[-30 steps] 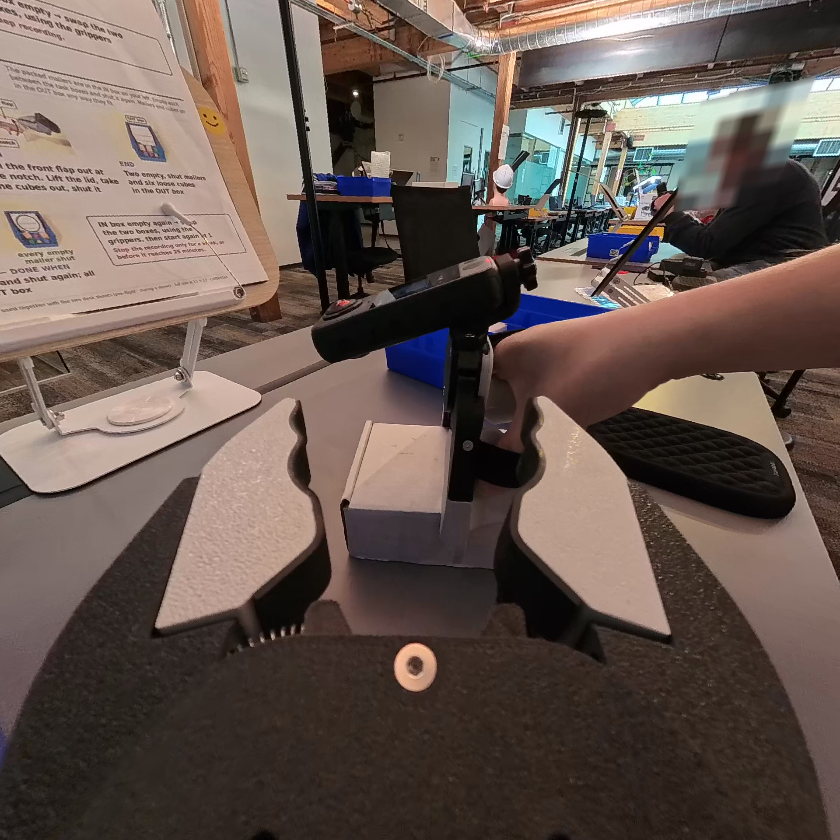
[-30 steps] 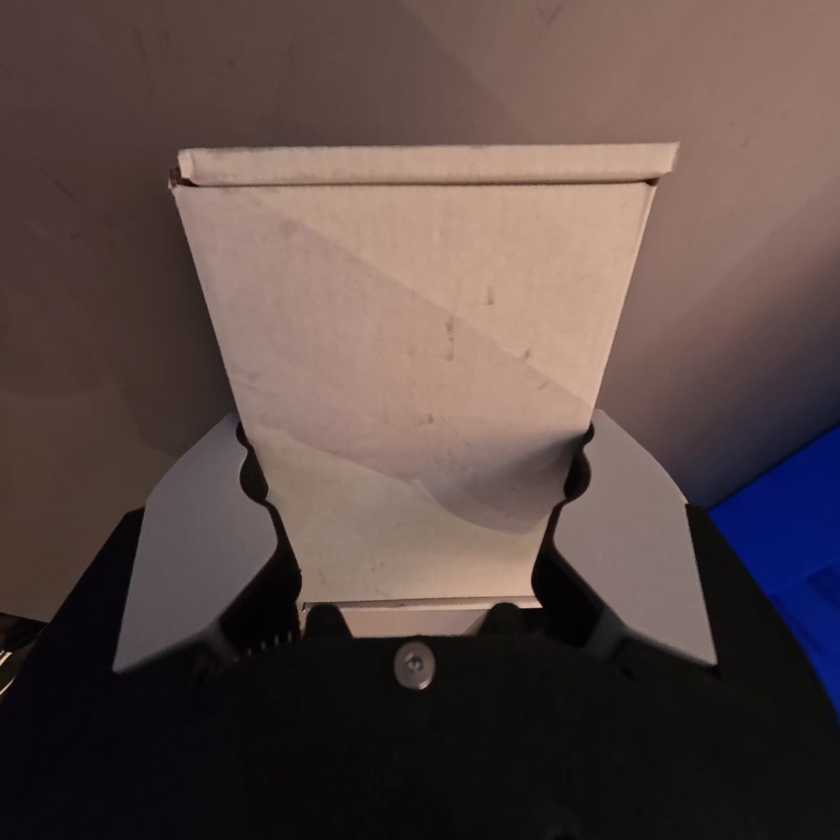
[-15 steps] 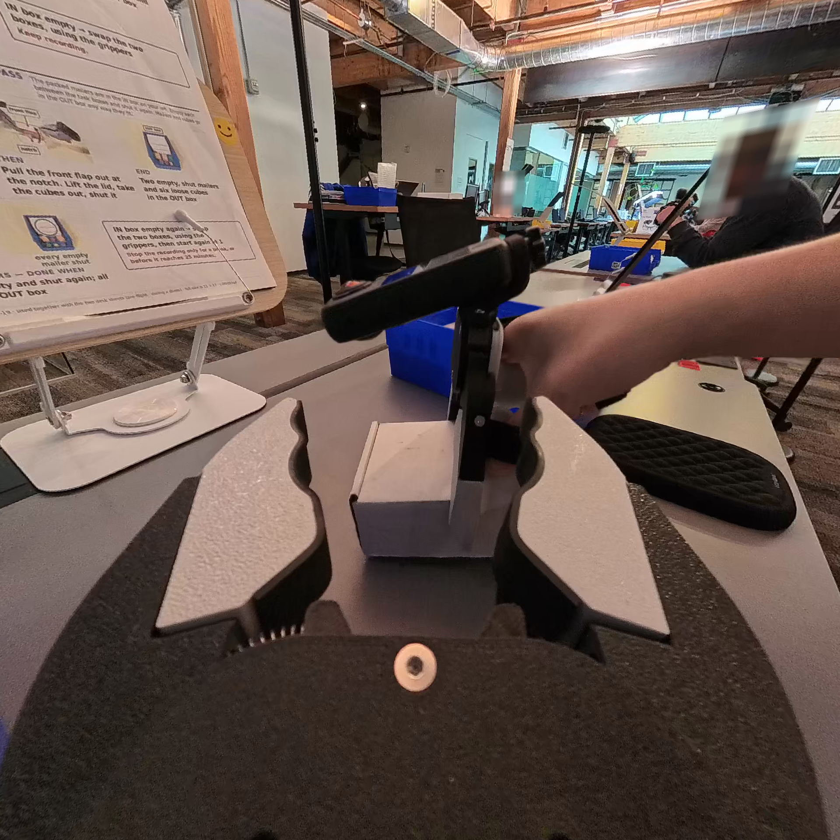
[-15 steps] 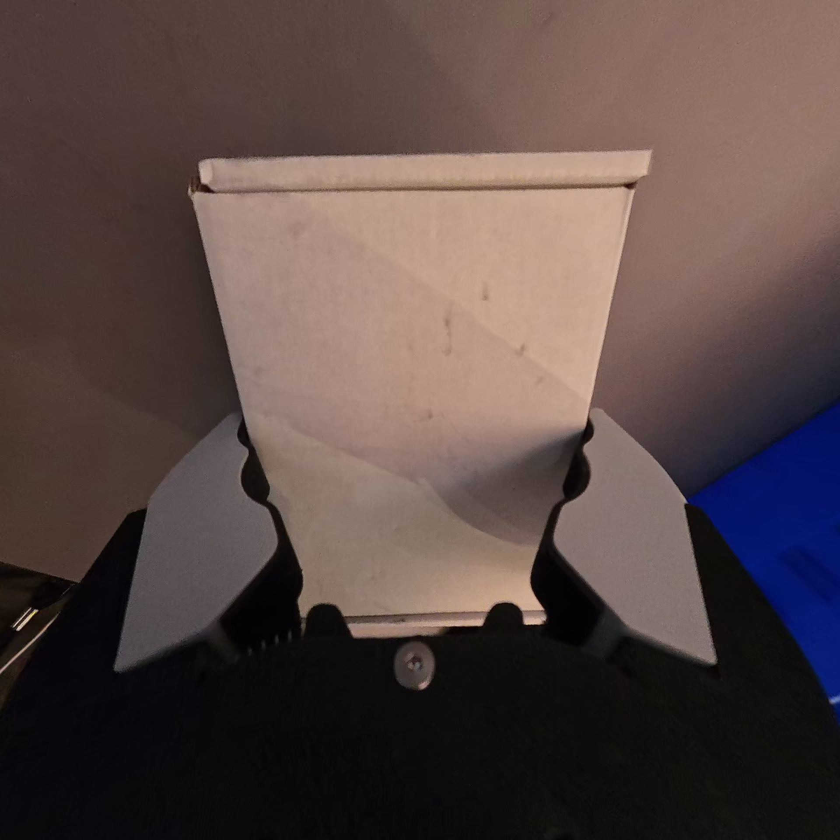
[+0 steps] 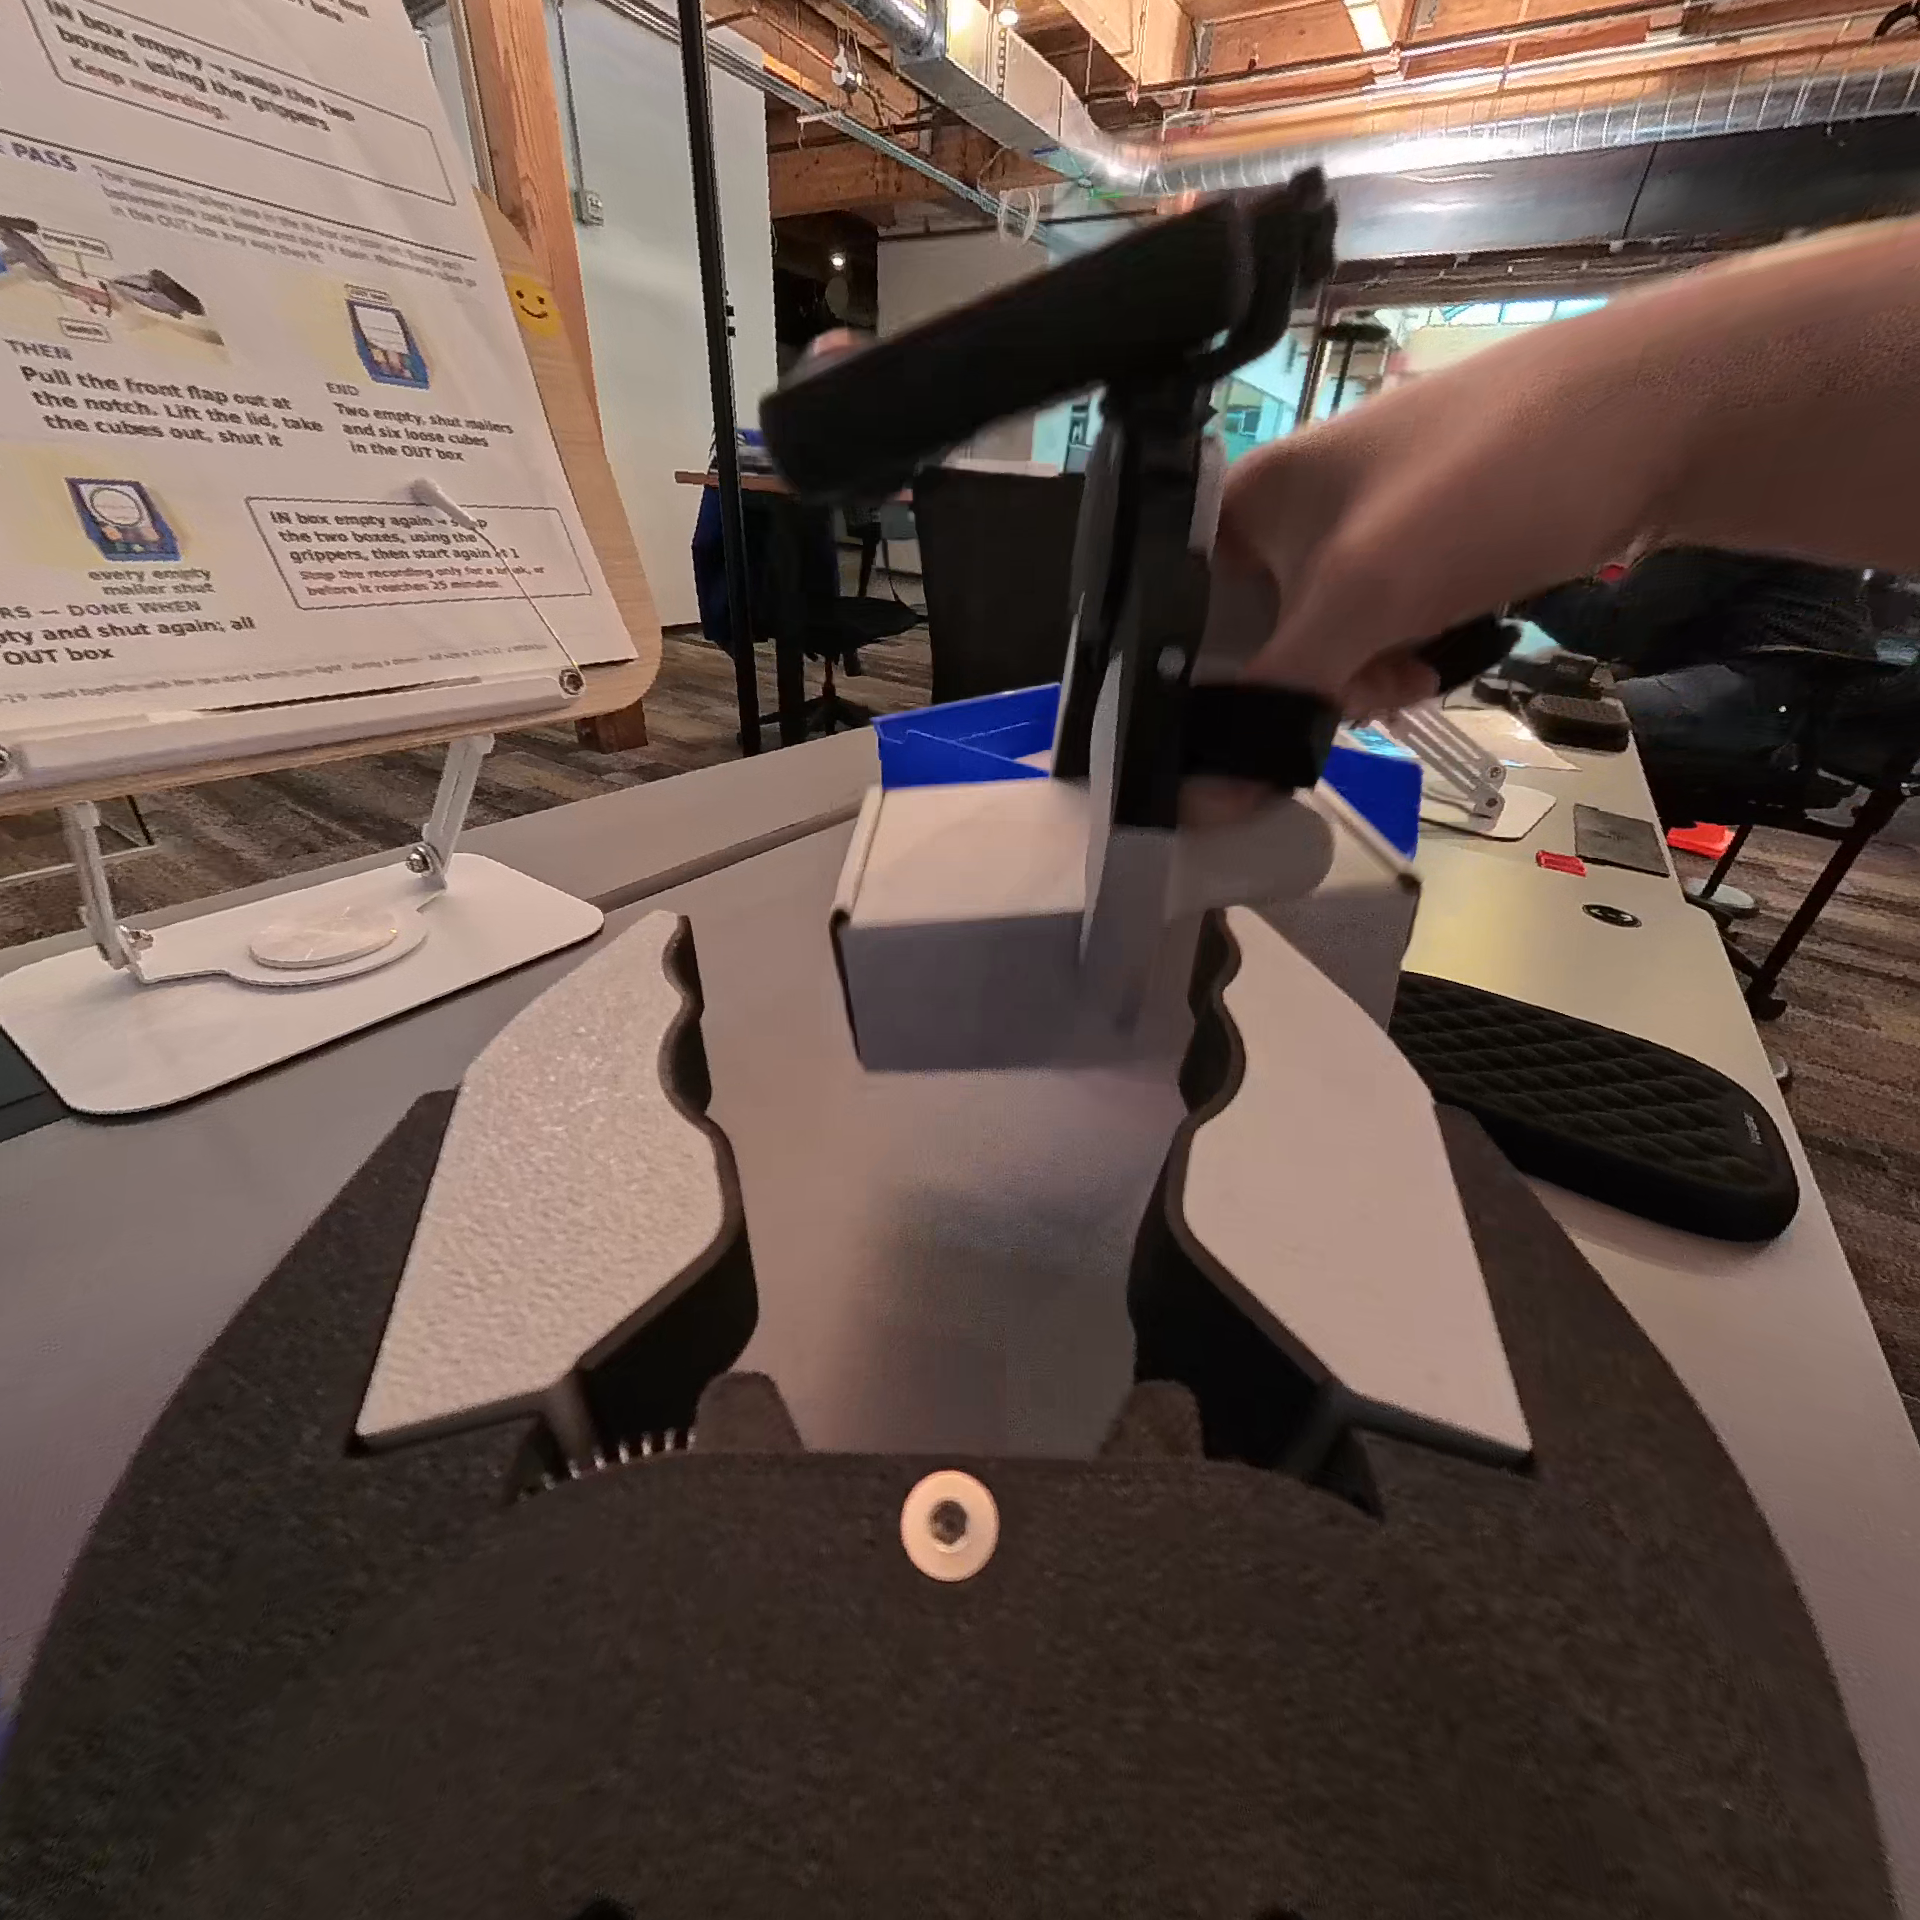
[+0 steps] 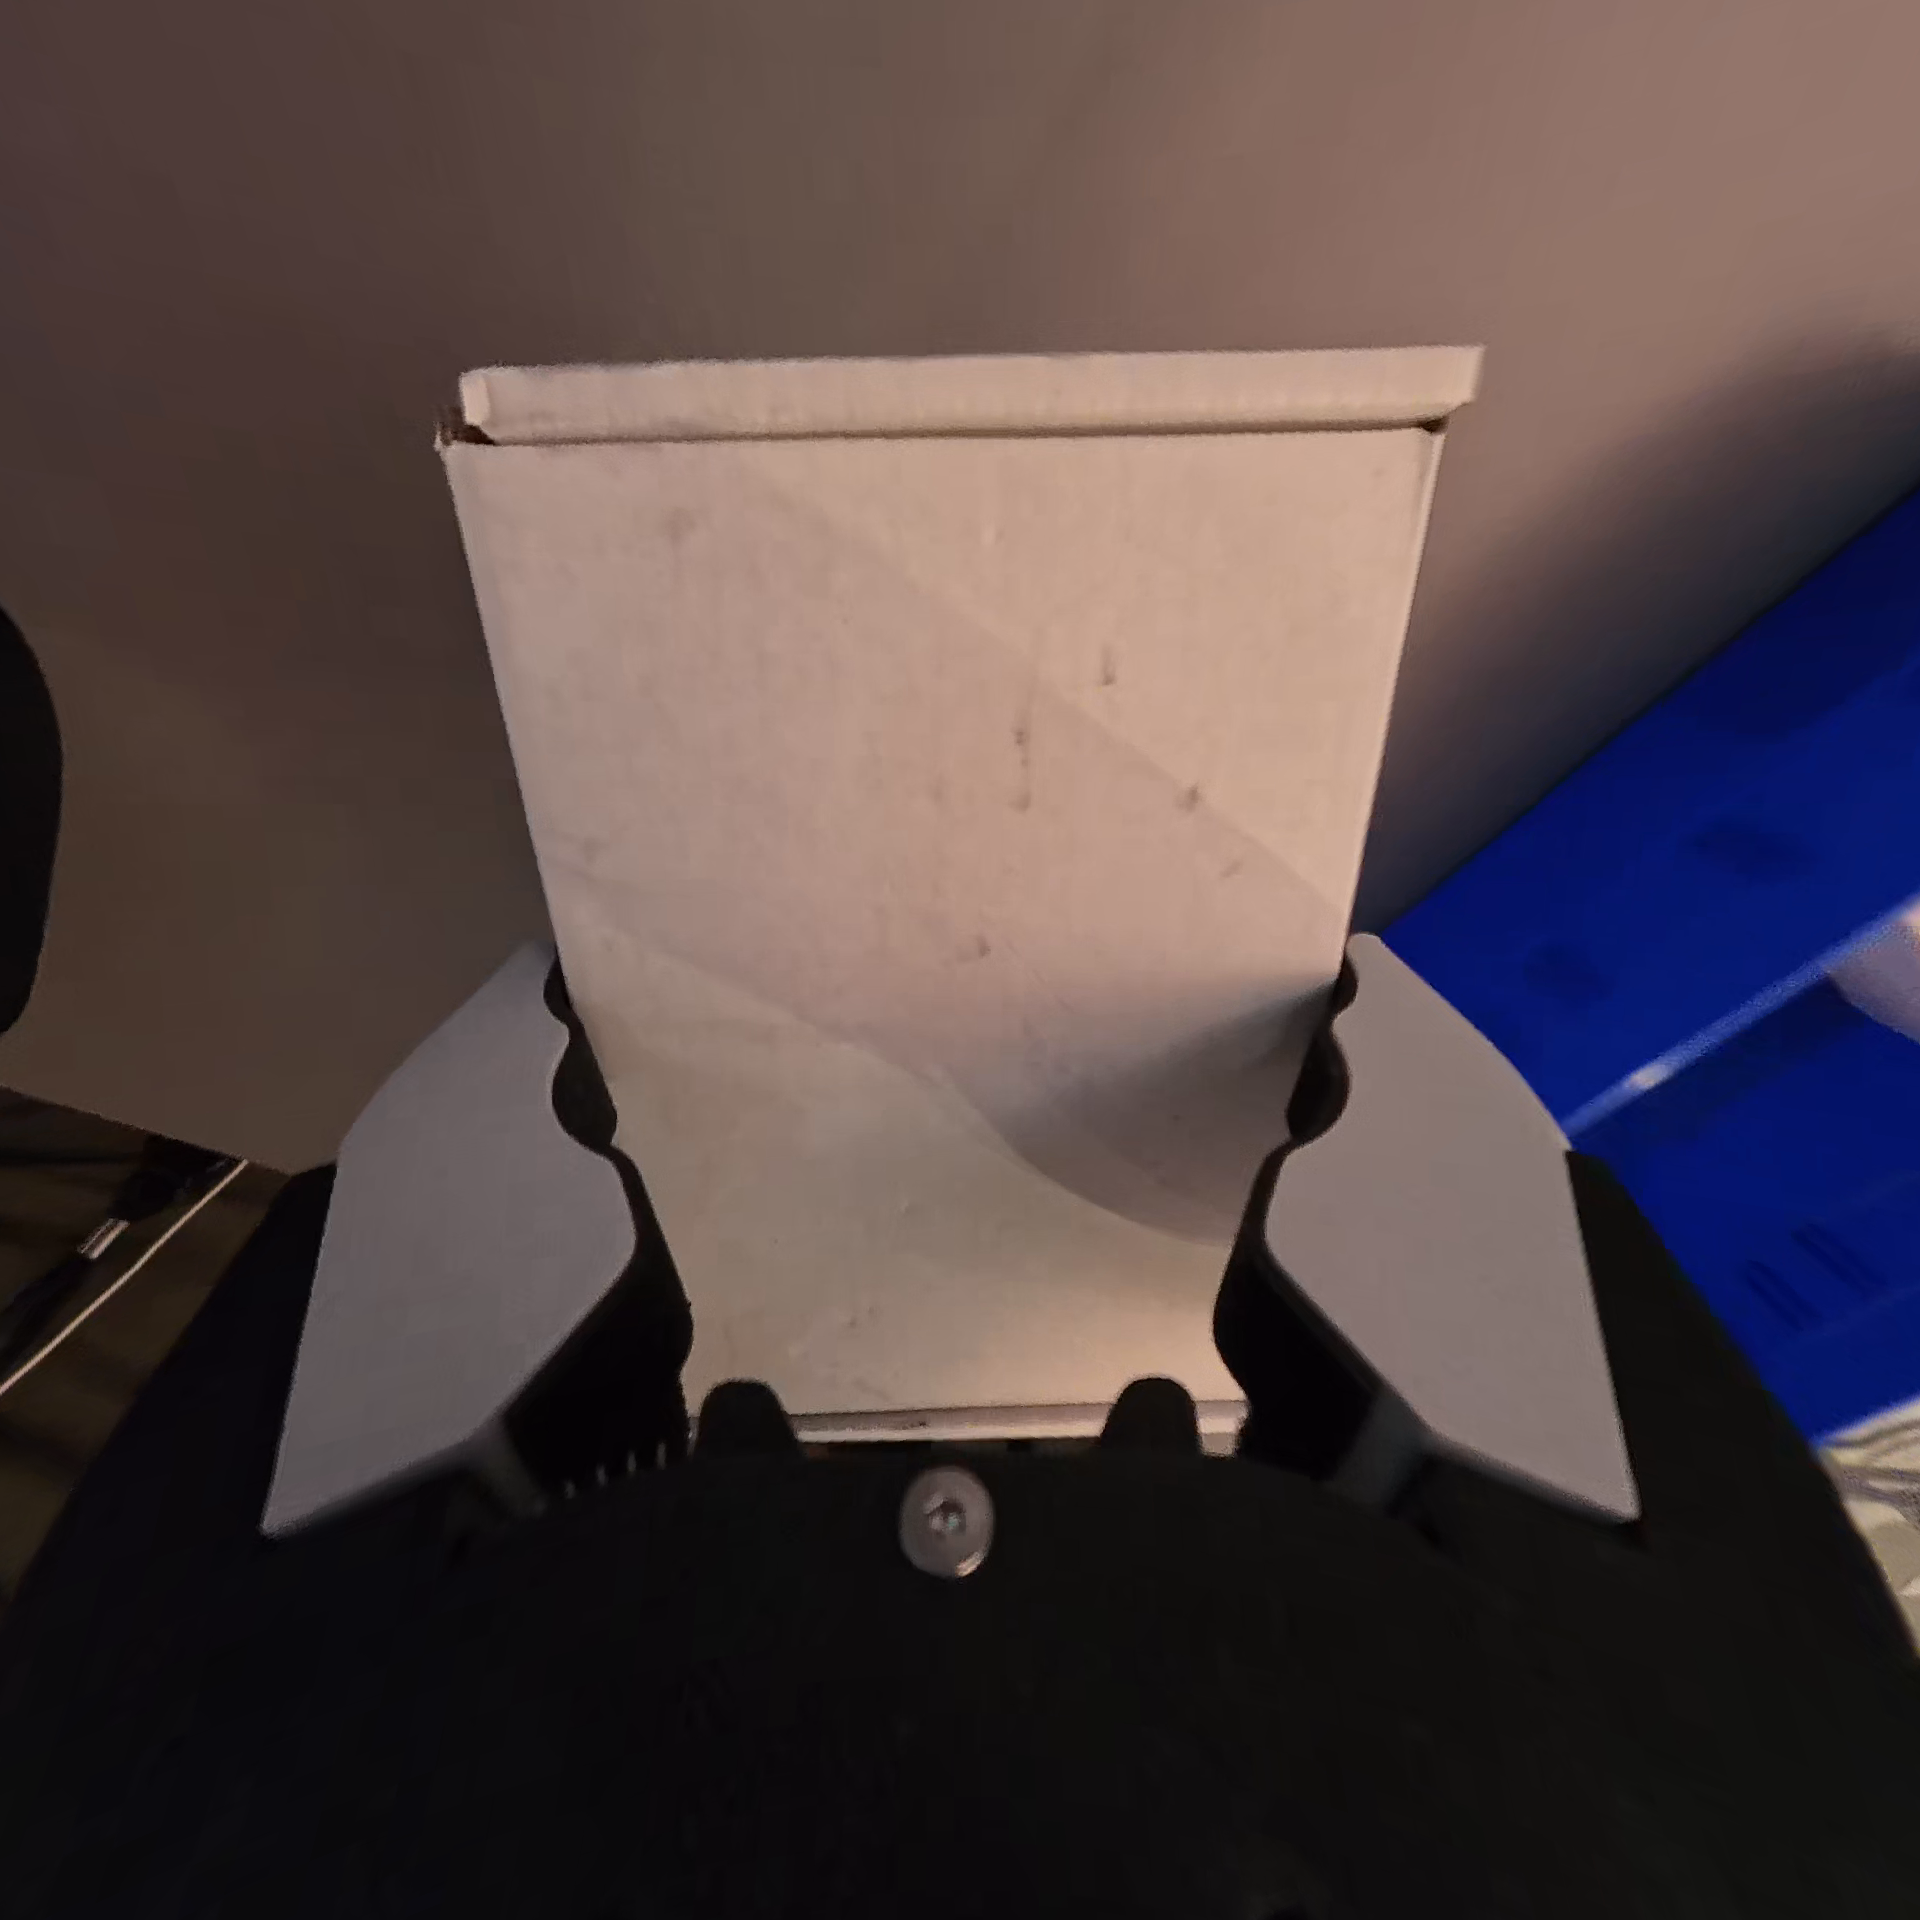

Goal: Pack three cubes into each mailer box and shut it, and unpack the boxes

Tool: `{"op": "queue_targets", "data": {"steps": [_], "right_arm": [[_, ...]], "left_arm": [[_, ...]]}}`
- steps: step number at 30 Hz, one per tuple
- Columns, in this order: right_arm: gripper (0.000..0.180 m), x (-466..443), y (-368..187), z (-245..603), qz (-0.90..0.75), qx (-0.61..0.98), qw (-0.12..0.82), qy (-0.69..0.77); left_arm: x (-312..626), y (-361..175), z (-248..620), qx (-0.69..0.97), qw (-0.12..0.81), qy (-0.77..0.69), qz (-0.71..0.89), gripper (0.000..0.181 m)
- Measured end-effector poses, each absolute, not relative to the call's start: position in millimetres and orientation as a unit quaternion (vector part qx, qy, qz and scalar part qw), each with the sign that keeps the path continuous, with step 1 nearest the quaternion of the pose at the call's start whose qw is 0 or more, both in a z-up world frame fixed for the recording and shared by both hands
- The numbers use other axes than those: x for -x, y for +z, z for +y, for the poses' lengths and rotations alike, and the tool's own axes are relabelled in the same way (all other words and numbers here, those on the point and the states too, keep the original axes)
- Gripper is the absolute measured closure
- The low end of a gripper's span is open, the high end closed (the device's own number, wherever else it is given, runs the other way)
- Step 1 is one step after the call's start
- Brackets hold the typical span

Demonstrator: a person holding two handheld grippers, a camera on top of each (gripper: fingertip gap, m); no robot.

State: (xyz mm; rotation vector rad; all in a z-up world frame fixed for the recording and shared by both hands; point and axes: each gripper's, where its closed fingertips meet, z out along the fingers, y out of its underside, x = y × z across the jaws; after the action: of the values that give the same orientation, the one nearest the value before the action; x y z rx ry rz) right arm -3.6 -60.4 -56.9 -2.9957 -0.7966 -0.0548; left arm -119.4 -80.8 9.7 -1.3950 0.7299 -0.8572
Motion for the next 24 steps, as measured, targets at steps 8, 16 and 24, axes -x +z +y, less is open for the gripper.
{"op": "queue_targets", "data": {"steps": [8, 16, 24], "right_arm": [[0.05, -53.2, 30.3, -31.9, -0.253, 0.965, 0.061, -0.029], [0.049, -159.2, 52.4, -20.0, -0.213, 0.974, 0.067, -0.032], [0.05, -230.5, 10.0, -43.7, -0.217, 0.976, 0.029, -0.024]], "left_arm": [[125.8, 7.2, -72.5, 0.617, 0.616, -0.389, 0.297, 0.091], [118.6, -0.8, -74.9, 0.626, 0.594, -0.408, 0.299, 0.091], [109.6, -4.4, -83.0, 0.622, 0.584, -0.419, 0.31, 0.092]]}}
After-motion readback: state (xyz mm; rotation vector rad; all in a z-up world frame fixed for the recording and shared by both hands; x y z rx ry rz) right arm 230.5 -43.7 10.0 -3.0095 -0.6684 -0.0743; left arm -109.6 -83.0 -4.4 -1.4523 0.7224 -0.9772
